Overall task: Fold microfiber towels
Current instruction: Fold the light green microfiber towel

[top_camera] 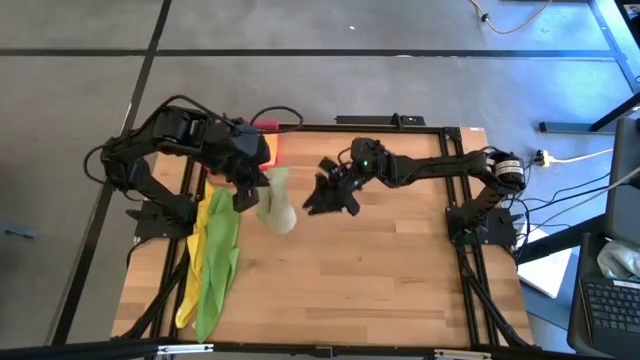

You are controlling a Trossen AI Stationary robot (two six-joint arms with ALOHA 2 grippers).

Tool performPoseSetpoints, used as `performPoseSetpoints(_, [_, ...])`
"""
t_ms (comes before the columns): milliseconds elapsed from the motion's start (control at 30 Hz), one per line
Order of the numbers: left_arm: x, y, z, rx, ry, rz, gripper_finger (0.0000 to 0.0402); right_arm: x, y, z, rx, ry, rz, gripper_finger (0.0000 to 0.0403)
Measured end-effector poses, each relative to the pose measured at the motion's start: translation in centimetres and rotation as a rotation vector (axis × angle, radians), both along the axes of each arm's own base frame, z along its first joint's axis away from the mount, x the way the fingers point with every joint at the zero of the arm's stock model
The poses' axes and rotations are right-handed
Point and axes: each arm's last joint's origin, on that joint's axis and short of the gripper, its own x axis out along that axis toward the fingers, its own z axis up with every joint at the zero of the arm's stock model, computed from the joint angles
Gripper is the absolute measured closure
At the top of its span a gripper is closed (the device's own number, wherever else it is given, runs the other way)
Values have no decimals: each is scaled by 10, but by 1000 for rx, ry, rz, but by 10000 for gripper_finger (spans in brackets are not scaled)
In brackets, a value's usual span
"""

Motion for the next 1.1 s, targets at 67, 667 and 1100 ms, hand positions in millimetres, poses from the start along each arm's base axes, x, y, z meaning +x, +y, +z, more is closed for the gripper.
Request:
performPoseSetpoints(67, [-3, -4, 2, 7, -8, -54, 401, 0, -10, 1, -60, -47, -50, 197])
performPoseSetpoints(667, [-14, -6, 11, 68, -88, -134, 401, 35, -22, 44, -249, -108, -121, 158])
performPoseSetpoints(1100, [-16, -3, 9, 166, -51, -102, 402, 38, -8, 41, -91, -5, -33, 165])
